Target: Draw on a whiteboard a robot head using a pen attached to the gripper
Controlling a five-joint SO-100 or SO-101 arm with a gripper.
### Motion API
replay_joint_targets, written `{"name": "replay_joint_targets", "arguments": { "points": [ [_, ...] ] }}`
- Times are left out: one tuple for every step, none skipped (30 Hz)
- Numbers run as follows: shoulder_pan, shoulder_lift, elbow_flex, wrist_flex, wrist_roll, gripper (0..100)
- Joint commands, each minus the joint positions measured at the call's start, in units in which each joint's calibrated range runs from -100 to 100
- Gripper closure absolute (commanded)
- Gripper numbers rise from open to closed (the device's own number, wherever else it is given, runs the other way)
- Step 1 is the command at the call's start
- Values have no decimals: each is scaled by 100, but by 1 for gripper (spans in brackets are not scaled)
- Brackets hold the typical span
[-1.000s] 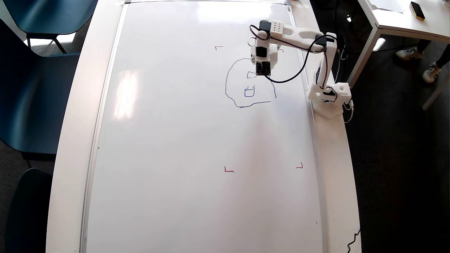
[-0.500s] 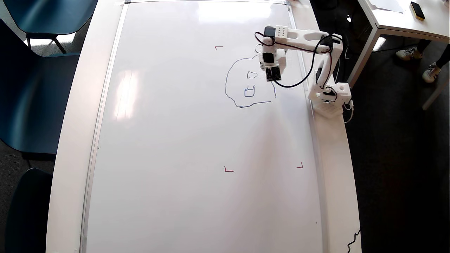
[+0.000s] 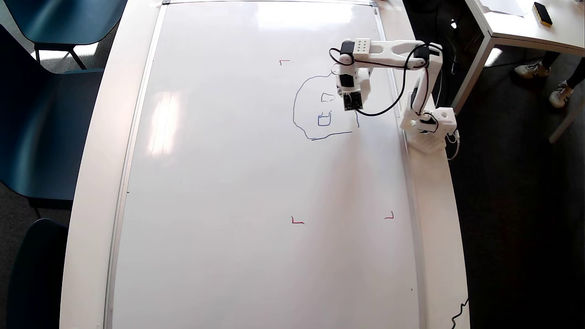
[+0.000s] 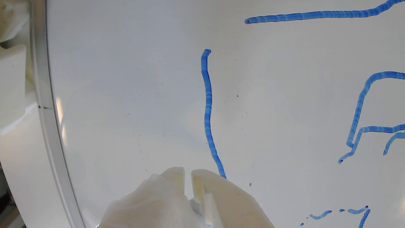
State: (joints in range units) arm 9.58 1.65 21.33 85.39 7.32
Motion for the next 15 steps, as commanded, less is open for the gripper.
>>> {"name": "replay_joint_targets", "arguments": {
  "points": [
    [-70,166,-513,-33,19,99],
    [-92,225,-558,-33,13,99],
    [-114,292,-631,-33,-8,99],
    [-114,309,-658,-33,-13,99],
    [-114,325,-667,-33,-19,99],
    [-122,342,-667,-33,-19,99],
    [-136,359,-667,-33,-19,99],
    [-166,367,-667,-33,-19,99],
    [-166,367,-658,-33,-19,99],
    [-173,367,-658,-42,-24,99],
    [-173,367,-640,-94,-24,99],
    [-210,367,-586,-146,-24,99],
    [-217,376,-576,-146,-24,99],
    [-217,376,-576,-146,-24,99],
    [-217,376,-576,-146,-24,99]
  ]
}}
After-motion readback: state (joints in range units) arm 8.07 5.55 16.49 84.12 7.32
